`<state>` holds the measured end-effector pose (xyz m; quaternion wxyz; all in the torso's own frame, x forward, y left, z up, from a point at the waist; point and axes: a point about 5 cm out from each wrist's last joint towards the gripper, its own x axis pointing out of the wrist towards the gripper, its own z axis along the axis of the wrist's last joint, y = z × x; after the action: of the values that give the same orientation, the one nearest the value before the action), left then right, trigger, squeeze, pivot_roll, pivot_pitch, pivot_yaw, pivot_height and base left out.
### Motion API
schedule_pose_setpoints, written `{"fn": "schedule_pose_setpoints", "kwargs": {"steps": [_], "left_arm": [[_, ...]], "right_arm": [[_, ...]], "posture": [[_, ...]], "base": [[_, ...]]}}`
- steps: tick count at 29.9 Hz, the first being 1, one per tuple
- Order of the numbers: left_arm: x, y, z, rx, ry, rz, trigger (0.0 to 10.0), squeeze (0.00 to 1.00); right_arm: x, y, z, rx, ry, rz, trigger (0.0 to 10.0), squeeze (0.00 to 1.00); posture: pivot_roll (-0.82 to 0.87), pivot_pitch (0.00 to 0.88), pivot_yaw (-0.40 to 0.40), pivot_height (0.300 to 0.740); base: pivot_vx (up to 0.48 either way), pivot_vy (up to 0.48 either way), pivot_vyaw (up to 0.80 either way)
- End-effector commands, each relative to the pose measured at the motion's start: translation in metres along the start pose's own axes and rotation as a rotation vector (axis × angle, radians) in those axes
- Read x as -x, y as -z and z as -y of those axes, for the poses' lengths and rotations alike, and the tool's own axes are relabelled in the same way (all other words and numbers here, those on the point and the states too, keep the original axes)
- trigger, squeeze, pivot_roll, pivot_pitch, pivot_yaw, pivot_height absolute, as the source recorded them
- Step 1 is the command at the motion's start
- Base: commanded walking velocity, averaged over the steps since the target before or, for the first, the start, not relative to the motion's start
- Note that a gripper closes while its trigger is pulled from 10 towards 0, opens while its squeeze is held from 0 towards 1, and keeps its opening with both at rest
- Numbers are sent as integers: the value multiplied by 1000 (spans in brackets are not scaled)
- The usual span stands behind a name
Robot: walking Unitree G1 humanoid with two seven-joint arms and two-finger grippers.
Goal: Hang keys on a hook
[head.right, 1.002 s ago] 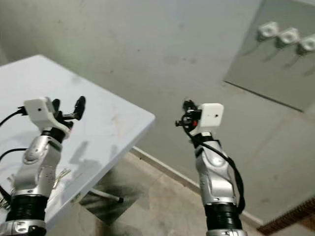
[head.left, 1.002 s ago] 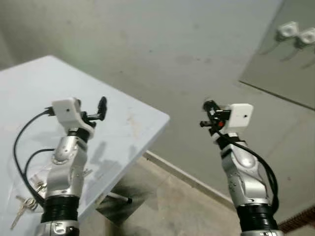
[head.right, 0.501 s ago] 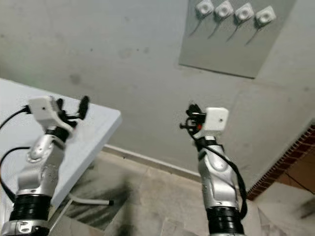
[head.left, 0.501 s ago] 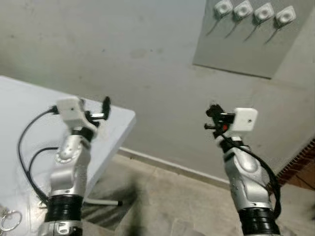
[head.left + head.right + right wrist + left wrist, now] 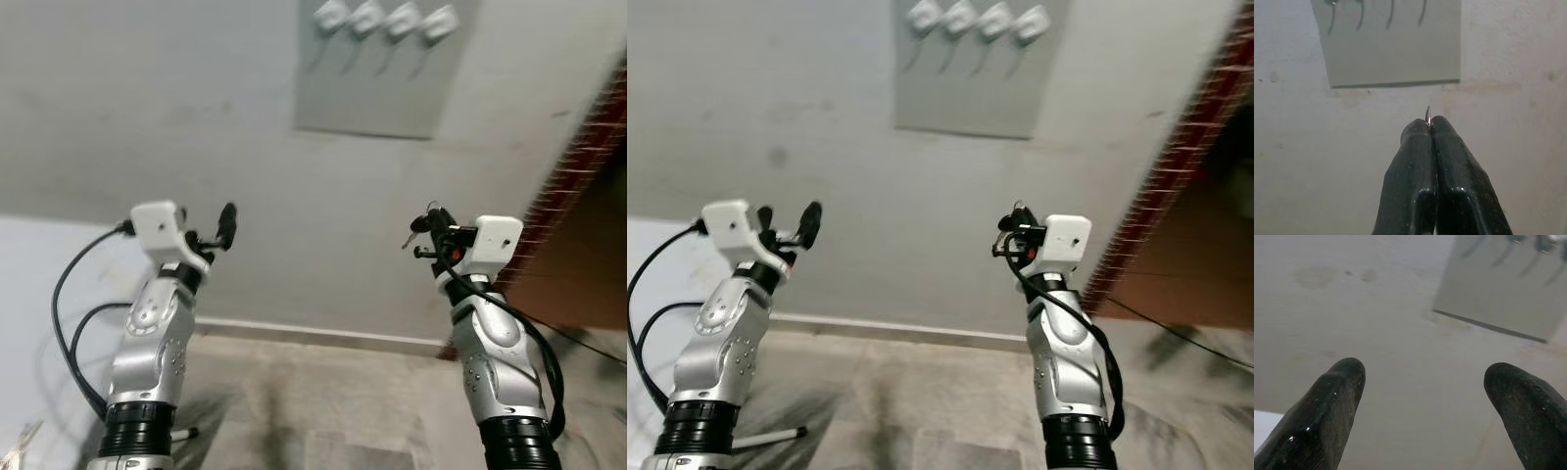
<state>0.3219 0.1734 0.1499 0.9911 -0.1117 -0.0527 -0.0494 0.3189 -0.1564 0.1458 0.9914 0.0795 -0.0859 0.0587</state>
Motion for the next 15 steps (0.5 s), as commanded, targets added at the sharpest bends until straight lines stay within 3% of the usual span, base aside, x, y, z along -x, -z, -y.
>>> {"fn": "schedule_pose_setpoints", "kwargs": {"steps": [1, 4, 12, 15], "left_arm": [[1, -2, 3, -1, 18, 1, 10000, 0], [1, -1, 3, -3, 12, 0, 10000, 0], [4, 8, 6, -15, 14, -51, 10000, 0], [3, 9, 5, -13, 11, -66, 10000, 0]], "right_arm": [[-1, -4, -1, 9, -4, 5, 10000, 0], [0, -4, 1, 5, 8, 10, 10000, 0], [2, -3, 15, 22, 121, -46, 10000, 0], [5, -2, 16, 7, 106, -63, 10000, 0]], "posture": [[18, 0, -5, 740], [15, 0, -10, 740], [-4, 0, -16, 740], [-10, 0, -16, 740]], "base": [[0, 0, -706], [0, 0, -679], [0, 0, 0], [0, 0, 0]]}}
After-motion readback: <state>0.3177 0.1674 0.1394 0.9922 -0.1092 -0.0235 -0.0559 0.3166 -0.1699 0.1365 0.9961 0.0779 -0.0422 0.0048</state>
